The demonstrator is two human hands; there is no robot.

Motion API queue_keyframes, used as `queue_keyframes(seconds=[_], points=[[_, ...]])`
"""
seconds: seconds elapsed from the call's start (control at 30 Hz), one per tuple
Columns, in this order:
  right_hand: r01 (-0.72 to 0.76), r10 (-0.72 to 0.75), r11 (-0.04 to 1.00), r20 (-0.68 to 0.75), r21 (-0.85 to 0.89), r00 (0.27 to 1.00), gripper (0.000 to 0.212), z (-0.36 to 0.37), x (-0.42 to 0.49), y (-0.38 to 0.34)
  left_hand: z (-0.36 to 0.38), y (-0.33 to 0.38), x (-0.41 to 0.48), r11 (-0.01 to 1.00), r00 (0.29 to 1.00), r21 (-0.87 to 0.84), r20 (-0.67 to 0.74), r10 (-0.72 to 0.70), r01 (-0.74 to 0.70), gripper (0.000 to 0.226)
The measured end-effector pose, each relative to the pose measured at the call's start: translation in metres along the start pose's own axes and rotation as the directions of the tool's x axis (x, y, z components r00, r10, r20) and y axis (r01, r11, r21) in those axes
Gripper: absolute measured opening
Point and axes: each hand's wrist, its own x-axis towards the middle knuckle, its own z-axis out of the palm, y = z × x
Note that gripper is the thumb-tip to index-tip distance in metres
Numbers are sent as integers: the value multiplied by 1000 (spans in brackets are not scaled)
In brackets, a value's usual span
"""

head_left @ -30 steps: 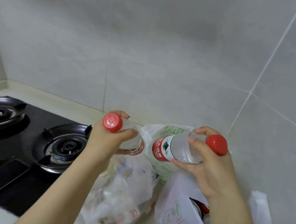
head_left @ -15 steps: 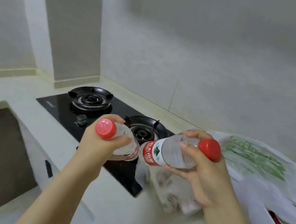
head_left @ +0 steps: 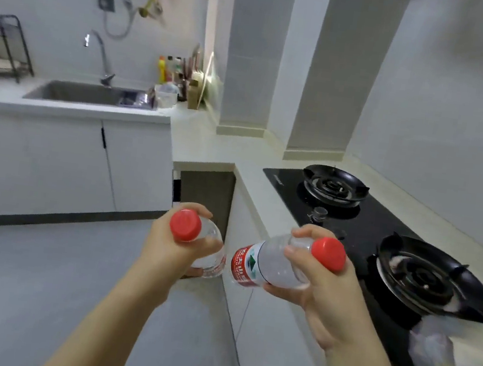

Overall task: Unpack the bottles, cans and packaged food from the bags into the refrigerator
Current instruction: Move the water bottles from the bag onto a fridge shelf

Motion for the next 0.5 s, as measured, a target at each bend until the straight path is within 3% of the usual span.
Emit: queue_keyframes(seconds=[0.23, 0.33, 0.5], points=[[-102, 136, 989, 362, -110, 922, 22, 72, 36, 29, -71, -10, -18, 1000, 942, 15, -335, -17, 23, 34], [-158, 230, 971, 512, -180, 828, 24, 100, 46, 40, -90, -15, -34, 999, 877, 7, -479, -30, 38, 35], [-182, 322, 946, 722, -268, 612, 23, 140, 44, 54, -108, -26, -77, 999, 706, -36, -707, -46, 29, 37]])
